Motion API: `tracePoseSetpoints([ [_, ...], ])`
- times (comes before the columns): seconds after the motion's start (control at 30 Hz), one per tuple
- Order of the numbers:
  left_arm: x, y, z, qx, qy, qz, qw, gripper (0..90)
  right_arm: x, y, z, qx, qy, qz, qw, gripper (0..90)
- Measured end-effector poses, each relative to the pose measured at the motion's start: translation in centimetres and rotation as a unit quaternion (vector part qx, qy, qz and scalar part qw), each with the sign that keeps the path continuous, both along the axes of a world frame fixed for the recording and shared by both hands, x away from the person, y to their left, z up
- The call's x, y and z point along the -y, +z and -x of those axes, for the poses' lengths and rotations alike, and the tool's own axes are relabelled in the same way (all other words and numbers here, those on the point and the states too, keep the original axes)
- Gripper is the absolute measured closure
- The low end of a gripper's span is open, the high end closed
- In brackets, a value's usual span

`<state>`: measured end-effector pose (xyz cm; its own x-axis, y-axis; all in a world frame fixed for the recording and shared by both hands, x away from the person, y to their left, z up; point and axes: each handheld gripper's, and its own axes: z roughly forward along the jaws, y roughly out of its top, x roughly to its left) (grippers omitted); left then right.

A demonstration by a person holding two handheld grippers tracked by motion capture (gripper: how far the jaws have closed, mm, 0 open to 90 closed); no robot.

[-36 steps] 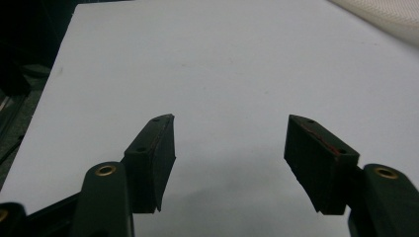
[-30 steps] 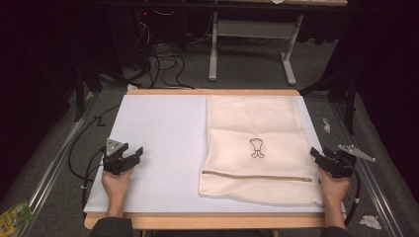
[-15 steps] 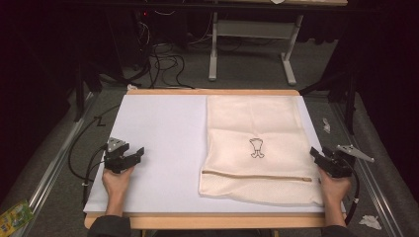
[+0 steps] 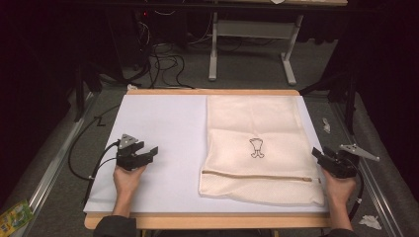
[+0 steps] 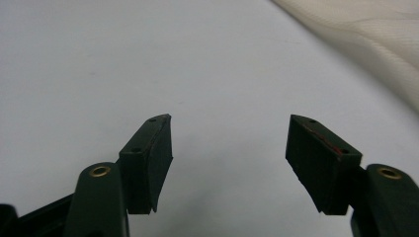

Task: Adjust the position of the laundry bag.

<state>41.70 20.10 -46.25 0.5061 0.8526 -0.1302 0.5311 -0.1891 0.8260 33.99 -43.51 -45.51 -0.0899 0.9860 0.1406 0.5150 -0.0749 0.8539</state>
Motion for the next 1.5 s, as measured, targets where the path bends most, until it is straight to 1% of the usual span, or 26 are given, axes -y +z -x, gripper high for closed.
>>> tracePoseSetpoints([
  [0.03,0.0,0.0,0.0,0.0,0.0,0.0,1.0,34.8,0.0,0.0,0.0,0.0,0.0,0.0,1.0,50.4],
  [0.17,1.9,0.5,0.0,-0.012,-0.031,0.025,0.9991,34.4,-0.2,-0.1,0.3,-0.017,0.015,0.001,0.9997,51.0],
  [0.2,1.9,0.5,0.0,-0.012,-0.031,0.025,0.9991,34.4,-0.2,-0.1,0.3,-0.017,0.015,0.001,0.9997,51.0],
  [0.27,2.7,0.5,-0.1,-0.018,-0.042,0.035,0.9983,34.0,-0.2,-0.1,0.4,-0.029,0.023,0.0,0.9993,51.1],
  [0.3,3.0,0.5,-0.1,-0.022,-0.046,0.045,0.9977,34.0,-0.2,-0.1,0.4,-0.029,0.023,0.0,0.9993,51.1],
  [0.33,3.4,0.6,0.0,-0.024,-0.05,0.046,0.9974,33.7,-0.2,-0.1,0.4,-0.032,0.023,0.0,0.9992,51.1],
  [0.43,4.8,0.8,0.2,-0.023,-0.064,0.033,0.9972,33.5,-0.3,0.1,0.7,-0.039,0.027,0.008,0.9989,49.9],
  [0.47,5.6,0.9,0.3,-0.026,-0.075,0.034,0.9962,33.2,-0.4,0.2,1.0,-0.039,0.031,0.014,0.9987,50.3],
  [0.53,6.1,0.9,0.4,-0.027,-0.08,0.031,0.9959,32.7,-0.4,0.3,1.1,-0.04,0.039,0.011,0.9984,50.5],
  [0.6,6.9,1.0,0.5,-0.031,-0.092,0.033,0.9948,32.5,-0.4,0.3,1.3,-0.049,0.041,0.007,0.9979,50.4],
  [0.67,7.5,1.0,0.6,-0.038,-0.097,0.044,0.9936,31.7,-0.4,0.2,1.3,-0.056,0.042,0.01,0.9975,50.1],
  [0.7,8.3,0.9,0.6,-0.041,-0.097,0.035,0.9938,28.6,-0.4,0.1,1.3,-0.063,0.046,0.002,0.9969,49.9],
  [0.73,8.3,0.9,0.6,-0.041,-0.097,0.035,0.9938,28.9,-0.4,0.1,1.3,-0.063,0.046,0.002,0.9969,49.9],
  [0.83,9.2,0.8,0.5,-0.049,-0.11,0.036,0.992,29.1,-0.5,0.0,1.3,-0.07,0.052,-0.002,0.9962,49.4],
  [0.9,10.0,0.8,0.5,-0.055,-0.117,0.028,0.9912,29.2,-0.6,-0.1,1.2,-0.076,0.055,-0.002,0.9956,49.0],
  [0.93,10.8,0.8,0.4,-0.059,-0.123,0.027,0.9903,29.3,-0.6,-0.2,1.1,-0.079,0.056,-0.005,0.9952,48.5],
  [0.97,10.8,0.8,0.4,-0.059,-0.123,0.027,0.9903,29.3,-0.6,-0.2,1.1,-0.079,0.056,-0.005,0.9952,48.5],
  [1.03,11.6,0.9,0.4,-0.06,-0.132,0.025,0.9891,29.3,-0.8,-0.1,1.1,-0.082,0.056,-0.007,0.995,48.2],
  [1.07,12.4,0.9,0.4,-0.061,-0.142,0.022,0.9877,29.3,-0.9,-0.1,1.0,-0.085,0.059,-0.006,0.9946,48.1],
  [1.13,12.7,0.9,0.4,-0.062,-0.144,0.022,0.9874,29.3,-0.9,-0.1,1.0,-0.086,0.06,-0.006,0.9945,48.0],
  [1.2,13.6,0.7,0.3,-0.069,-0.151,0.021,0.9859,29.5,-0.9,-0.2,0.9,-0.089,0.062,-0.008,0.9941,48.2],
  [1.23,13.9,0.7,0.2,-0.071,-0.154,0.018,0.9854,29.9,-0.9,-0.2,0.9,-0.091,0.063,-0.01,0.9938,49.0],
  [1.27,14.9,0.5,0.2,-0.075,-0.162,0.01,0.9839,31.9,-1.0,-0.2,0.8,-0.094,0.064,-0.012,0.9935,49.9],
  [1.33,15.5,0.3,0.0,-0.077,-0.166,0.008,0.983,34.6,-1.0,-0.2,0.8,-0.095,0.064,-0.012,0.9933,50.7],
  [1.4,15.7,0.2,-0.1,-0.079,-0.168,0.01,0.9826,36.1,-1.0,-0.2,0.7,-0.097,0.064,-0.011,0.9931,51.2],
  [1.5,16.2,-0.1,-0.4,-0.087,-0.171,0.014,0.9813,42.2,-1.0,-0.4,0.4,-0.102,0.067,-0.013,0.9924,51.8],
])
